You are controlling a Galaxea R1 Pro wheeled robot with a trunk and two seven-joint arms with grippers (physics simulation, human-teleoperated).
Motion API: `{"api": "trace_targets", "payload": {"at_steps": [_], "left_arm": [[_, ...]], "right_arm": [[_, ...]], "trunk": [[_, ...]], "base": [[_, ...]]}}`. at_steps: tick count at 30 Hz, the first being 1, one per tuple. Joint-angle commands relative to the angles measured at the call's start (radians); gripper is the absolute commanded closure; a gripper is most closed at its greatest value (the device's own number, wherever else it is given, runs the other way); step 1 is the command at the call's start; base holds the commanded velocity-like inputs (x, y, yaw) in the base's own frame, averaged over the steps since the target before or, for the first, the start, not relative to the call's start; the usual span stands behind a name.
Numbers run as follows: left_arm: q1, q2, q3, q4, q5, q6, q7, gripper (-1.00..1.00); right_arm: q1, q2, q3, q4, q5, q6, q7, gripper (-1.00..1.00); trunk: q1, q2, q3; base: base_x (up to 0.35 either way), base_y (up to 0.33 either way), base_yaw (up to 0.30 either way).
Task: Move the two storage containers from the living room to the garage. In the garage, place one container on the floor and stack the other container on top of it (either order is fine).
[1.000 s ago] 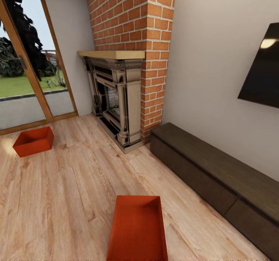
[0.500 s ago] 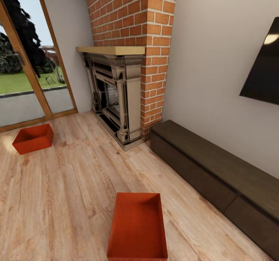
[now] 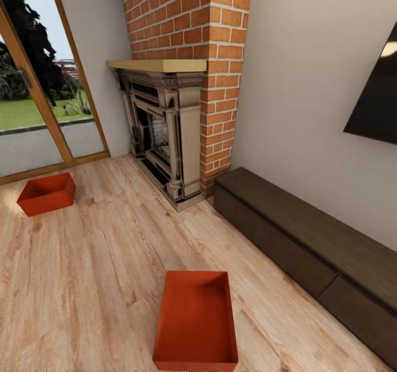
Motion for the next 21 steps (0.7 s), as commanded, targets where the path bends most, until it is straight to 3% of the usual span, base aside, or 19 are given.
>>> {"api": "trace_targets", "payload": {"at_steps": [1, 21], "left_arm": [[0.0, 0.0, -0.001, -0.001, 0.0, -0.002, 0.001, -1.0], [0.0, 0.0, -0.001, -0.001, 0.0, -0.002, 0.001, -1.0]], "right_arm": [[-0.001, 0.0, 0.007, 0.003, -0.011, -0.005, 0.006, -1.0], [-0.001, 0.0, 0.006, 0.003, -0.011, -0.006, 0.006, -1.0]], "trunk": [[0.0, 0.0, -0.002], [0.0, 0.0, -0.035]], "base": [[0.0, 0.0, 0.0], [0.0, 0.0, 0.0]]}}
